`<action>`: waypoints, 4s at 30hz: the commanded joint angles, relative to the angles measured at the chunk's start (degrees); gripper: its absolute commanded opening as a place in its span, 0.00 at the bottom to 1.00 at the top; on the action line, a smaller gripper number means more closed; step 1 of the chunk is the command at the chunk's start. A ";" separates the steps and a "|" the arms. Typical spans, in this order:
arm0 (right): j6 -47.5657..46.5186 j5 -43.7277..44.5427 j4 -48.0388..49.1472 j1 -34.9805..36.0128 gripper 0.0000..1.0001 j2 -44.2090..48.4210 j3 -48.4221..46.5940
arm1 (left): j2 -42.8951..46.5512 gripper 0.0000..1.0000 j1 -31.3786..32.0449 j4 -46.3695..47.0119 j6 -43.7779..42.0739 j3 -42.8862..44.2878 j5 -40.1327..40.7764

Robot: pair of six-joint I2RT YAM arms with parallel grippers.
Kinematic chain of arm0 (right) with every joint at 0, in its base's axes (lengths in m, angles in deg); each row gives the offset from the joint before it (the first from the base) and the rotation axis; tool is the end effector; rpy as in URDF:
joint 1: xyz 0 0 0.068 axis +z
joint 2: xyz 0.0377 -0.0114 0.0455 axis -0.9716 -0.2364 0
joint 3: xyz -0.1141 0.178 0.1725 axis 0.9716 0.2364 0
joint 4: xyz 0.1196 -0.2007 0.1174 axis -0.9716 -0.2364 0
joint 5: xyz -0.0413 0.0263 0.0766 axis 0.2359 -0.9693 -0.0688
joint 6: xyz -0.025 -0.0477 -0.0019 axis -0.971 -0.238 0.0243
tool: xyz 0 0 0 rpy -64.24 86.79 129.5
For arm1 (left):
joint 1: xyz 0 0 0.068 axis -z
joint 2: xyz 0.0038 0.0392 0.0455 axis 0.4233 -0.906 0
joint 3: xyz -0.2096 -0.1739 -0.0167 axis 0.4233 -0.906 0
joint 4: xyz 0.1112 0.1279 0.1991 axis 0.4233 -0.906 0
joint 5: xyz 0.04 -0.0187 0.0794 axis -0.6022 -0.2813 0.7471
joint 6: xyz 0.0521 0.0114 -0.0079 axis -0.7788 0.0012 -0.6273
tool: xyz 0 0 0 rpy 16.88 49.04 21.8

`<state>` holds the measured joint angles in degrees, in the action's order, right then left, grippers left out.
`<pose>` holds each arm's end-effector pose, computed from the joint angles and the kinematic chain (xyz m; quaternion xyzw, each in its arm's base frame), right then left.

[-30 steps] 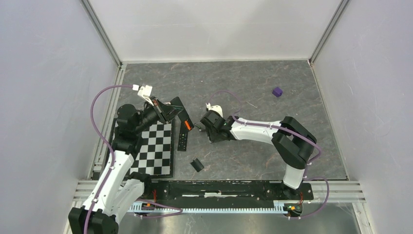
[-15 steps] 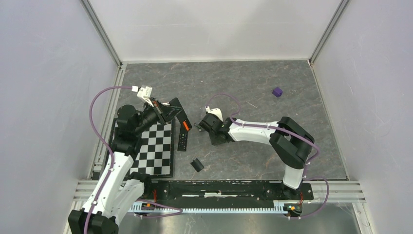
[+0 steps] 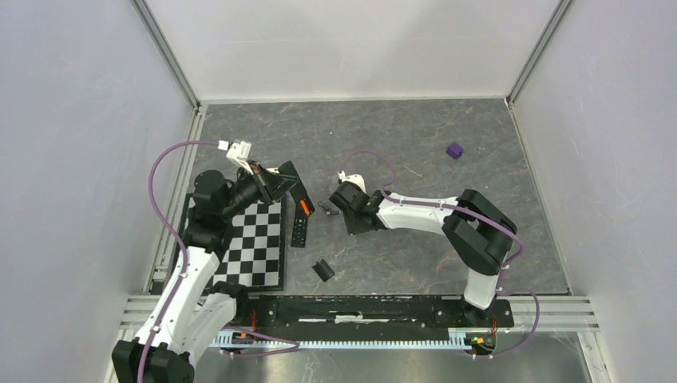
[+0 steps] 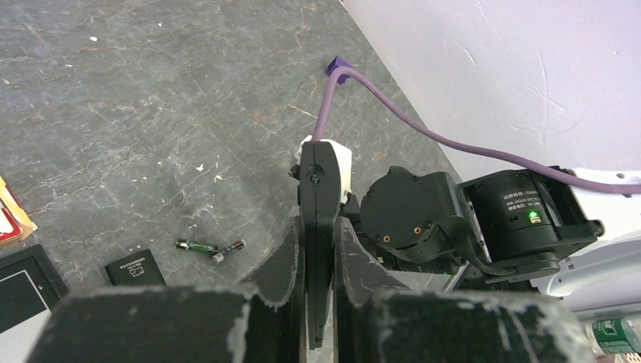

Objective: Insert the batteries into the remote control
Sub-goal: Pick up the battery from the center of the board, then load the battery into the remote control.

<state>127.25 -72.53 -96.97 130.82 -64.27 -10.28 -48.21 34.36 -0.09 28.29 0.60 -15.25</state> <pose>0.2175 0.2880 0.1589 -0.1060 0.9612 0.0617 0.2472 0.1805 -0.0500 0.3078 0.0646 0.7343 -0.4253 0.5252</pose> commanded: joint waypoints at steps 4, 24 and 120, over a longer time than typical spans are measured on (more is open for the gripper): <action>-5.18 2.88 3.02 -1.70 0.00 8.75 3.95 | -7.04 0.02 -0.29 4.56 3.27 5.45 -2.23; -17.61 -18.83 3.73 -8.23 0.00 24.70 0.41 | -38.01 0.02 10.14 32.56 27.67 5.02 -4.45; 25.09 -24.55 31.10 -16.44 0.88 38.83 18.85 | -34.83 0.02 10.05 46.49 54.89 2.79 0.70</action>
<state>145.26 -98.56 -73.23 114.34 -25.95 7.14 -85.87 44.26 41.74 79.26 2.98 -16.67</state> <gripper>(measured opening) 0.884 0.134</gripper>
